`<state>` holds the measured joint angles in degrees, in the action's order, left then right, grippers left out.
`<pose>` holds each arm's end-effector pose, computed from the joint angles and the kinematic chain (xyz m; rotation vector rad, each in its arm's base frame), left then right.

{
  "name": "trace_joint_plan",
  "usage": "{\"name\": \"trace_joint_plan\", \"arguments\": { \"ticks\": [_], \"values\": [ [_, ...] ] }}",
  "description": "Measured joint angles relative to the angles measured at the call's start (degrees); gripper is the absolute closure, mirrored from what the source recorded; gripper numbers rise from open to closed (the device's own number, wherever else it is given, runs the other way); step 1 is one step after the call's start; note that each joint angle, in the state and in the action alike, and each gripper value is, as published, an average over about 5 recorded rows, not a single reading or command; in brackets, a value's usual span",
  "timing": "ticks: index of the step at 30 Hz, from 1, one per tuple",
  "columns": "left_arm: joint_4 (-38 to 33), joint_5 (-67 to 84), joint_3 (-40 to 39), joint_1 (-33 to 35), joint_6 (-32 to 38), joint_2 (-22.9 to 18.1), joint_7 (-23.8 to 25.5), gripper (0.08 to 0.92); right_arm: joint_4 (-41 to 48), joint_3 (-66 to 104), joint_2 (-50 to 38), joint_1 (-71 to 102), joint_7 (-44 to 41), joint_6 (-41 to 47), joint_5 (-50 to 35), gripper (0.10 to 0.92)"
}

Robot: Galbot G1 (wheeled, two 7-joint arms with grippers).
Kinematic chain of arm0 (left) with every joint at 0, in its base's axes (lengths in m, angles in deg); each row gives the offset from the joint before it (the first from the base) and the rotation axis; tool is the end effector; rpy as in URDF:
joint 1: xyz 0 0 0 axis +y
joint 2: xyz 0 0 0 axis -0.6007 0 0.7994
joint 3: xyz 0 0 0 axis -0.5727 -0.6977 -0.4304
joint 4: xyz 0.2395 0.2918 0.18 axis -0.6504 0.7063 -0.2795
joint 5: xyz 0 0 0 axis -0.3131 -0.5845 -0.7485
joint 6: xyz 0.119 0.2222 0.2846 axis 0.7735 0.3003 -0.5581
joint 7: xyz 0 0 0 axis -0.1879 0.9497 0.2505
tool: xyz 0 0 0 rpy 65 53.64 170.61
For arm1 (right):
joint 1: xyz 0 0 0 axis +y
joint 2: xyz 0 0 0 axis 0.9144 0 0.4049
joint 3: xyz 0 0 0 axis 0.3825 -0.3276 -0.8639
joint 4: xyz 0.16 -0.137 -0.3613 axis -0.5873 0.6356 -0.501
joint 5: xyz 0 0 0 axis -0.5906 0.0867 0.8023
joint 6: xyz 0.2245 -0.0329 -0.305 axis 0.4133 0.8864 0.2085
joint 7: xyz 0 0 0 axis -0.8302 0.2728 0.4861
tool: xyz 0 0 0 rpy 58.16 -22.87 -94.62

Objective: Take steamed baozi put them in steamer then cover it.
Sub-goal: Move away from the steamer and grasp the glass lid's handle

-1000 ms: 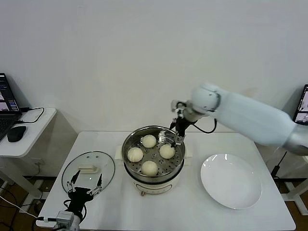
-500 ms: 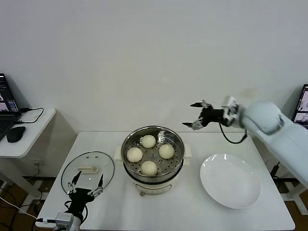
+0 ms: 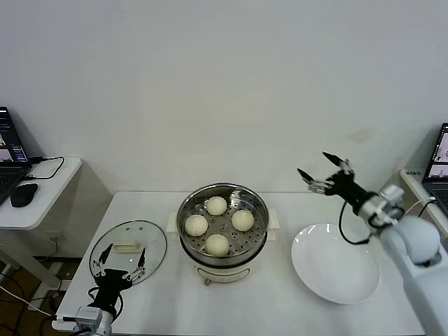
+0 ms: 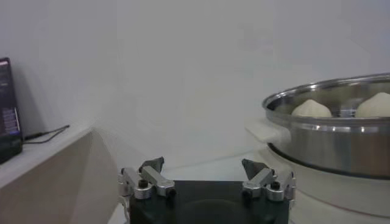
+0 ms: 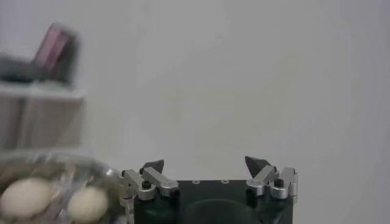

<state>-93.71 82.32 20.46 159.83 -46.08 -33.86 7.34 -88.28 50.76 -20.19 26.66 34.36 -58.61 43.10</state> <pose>0.1550 0.1048 -0.3656 -0.0372 -2.9934 -0.3647 0.3518 -0.2097 -0.2430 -0.6060 2.9759 -0.1683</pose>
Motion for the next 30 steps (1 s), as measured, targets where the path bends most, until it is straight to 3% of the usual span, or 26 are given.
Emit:
{"name": "trace_joint_plan", "arguments": {
  "ticks": [12, 20, 30],
  "values": [
    [3.3, -12.0, 0.8, -2.9, 4.0, 2.9, -2.6, 0.177, -2.0, 10.5, 14.6, 17.1, 5.6, -8.1, -0.6, 0.203],
    [10.7, -39.1, 0.4, -4.4, 10.3, 5.8, -11.1, 0.177, -3.5, 14.0, 19.4, 22.9, 6.4, -10.4, -0.1, 0.203],
    [18.4, -60.9, -2.8, -5.6, 10.2, 11.1, -18.0, 0.177, -4.3, 15.9, 22.5, 26.0, 6.9, -11.6, 0.9, 0.203]
  ]
}}
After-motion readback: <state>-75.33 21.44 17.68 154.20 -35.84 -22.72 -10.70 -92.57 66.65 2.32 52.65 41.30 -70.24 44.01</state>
